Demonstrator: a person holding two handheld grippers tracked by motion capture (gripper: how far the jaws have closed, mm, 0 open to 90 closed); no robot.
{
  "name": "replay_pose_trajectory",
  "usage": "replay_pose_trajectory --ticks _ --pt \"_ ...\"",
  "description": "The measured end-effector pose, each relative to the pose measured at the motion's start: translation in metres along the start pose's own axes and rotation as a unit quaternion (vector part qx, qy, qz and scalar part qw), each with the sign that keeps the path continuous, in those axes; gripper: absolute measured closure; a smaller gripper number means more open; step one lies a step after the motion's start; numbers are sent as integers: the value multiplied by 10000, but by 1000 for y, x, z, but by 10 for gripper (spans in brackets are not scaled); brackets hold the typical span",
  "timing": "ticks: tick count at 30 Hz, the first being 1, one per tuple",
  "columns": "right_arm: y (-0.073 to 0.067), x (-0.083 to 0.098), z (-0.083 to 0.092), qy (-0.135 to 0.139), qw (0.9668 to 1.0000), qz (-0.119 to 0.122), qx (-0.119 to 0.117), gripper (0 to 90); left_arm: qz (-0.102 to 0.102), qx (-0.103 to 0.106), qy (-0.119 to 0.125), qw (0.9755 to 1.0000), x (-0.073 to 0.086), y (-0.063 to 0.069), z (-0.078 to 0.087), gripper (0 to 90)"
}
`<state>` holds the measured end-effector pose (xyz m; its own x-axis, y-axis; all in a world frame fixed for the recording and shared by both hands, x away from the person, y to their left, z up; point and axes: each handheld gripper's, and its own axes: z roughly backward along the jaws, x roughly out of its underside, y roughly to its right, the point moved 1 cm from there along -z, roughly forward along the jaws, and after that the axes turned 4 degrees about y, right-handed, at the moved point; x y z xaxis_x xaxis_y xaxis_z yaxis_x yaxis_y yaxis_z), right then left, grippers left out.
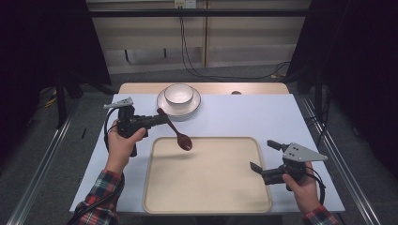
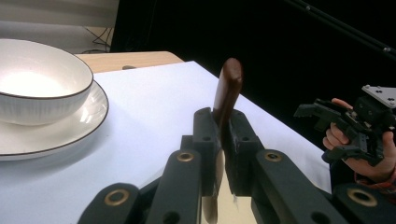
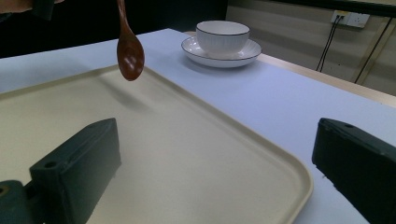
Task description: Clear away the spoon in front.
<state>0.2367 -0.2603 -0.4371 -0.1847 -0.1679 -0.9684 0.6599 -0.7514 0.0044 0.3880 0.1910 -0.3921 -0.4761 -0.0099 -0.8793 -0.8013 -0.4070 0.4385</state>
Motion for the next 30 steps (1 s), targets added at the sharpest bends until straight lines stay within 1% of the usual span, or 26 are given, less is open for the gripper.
replay_pose_trajectory --ticks 2,3,4,5,6,14,18,19,21,24,25,26,29,30 --pt "0 0 0 4 10000 1 1 7 21 18 2 10000 0 1 0 842" --pt "0 0 0 4 10000 2 -1 7 -9 12 -44 10000 1 1 0 842" --pt "0 0 -1 21 10000 -2 -9 7 24 8 -27 10000 1 2 0 842" --pt "0 0 -1 21 10000 -2 -9 7 19 55 -47 10000 2 2 0 842" --pt "0 0 -1 5 10000 24 -55 7 1 44 -82 10000 3 2 0 842" --pt "-1 0 0 35 10000 24 -32 7 24 86 -137 9999 6 5 0 842" --pt "-1 -1 0 -17 10000 17 -69 7 15 119 -184 9998 8 7 1 842" --pt "-2 -1 -1 2 10000 18 -20 7 10 136 -164 9998 8 7 1 841" --pt "-1 0 -2 15 10000 33 -33 7 22 138 -172 9998 9 8 2 842" --pt "-2 0 -3 -12 10000 63 -48 7 -21 145 -231 9996 10 9 3 842" --pt "-3 0 -3 -32 9999 60 -109 7 6 157 -215 9996 10 10 3 842" --pt "-3 0 -4 -30 9999 90 -46 7 0 175 -272 9995 11 11 4 842" --pt "-3 0 -4 -26 9999 96 -60 8 -25 203 -278 9994 12 12 5 842" --pt "-3 0 -4 -26 9999 96 -60 8 3 215 -268 9994 12 14 6 842"
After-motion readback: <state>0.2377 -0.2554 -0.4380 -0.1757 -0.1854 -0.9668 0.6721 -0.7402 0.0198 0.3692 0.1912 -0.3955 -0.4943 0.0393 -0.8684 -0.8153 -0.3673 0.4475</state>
